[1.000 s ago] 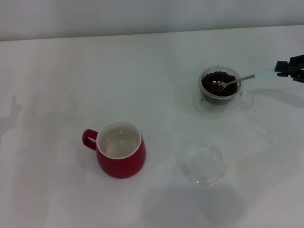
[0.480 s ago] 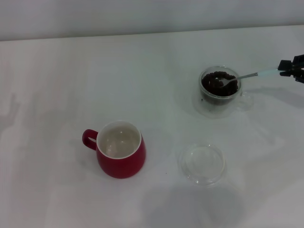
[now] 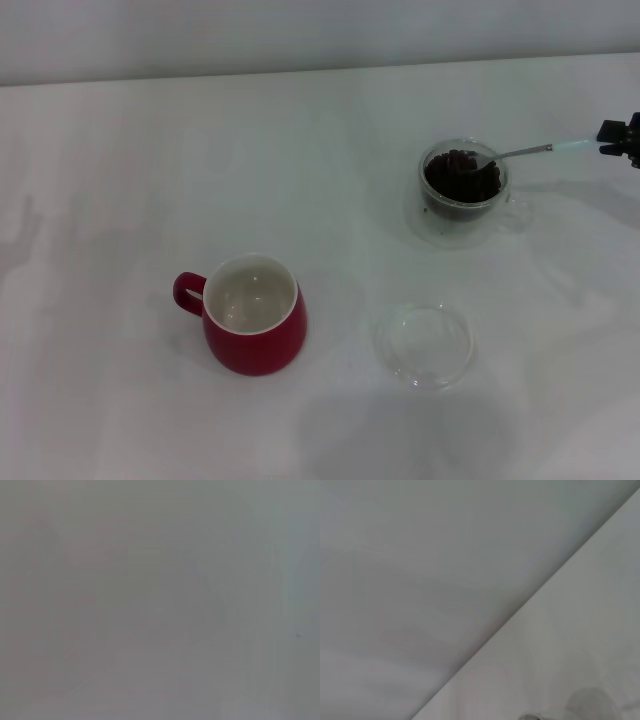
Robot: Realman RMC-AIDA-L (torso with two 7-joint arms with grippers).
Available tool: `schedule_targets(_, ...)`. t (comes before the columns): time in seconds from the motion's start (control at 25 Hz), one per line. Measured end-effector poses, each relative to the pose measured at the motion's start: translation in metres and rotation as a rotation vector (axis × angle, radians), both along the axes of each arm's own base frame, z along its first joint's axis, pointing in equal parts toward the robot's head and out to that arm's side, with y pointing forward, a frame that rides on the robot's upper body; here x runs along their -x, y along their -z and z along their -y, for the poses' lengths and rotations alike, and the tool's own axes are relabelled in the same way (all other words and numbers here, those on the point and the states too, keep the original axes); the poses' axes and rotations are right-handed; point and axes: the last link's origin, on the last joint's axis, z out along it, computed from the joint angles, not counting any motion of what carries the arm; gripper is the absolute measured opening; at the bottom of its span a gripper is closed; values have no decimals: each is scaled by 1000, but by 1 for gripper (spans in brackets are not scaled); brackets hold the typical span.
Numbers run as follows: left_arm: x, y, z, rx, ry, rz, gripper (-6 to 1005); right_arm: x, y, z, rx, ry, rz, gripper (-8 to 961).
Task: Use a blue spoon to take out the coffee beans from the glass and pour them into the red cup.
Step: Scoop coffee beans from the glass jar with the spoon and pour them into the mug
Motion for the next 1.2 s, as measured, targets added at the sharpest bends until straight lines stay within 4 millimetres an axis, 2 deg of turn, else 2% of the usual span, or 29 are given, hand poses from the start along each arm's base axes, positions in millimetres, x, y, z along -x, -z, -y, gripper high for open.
schedule_targets(0.52,-3,0,-3,-2,8,0,892,10,3,4,12,-60,-70,148)
schedule_targets(1.2,-5,1,-4,0,13,5,892,42,40,9,91,-210,-167,151)
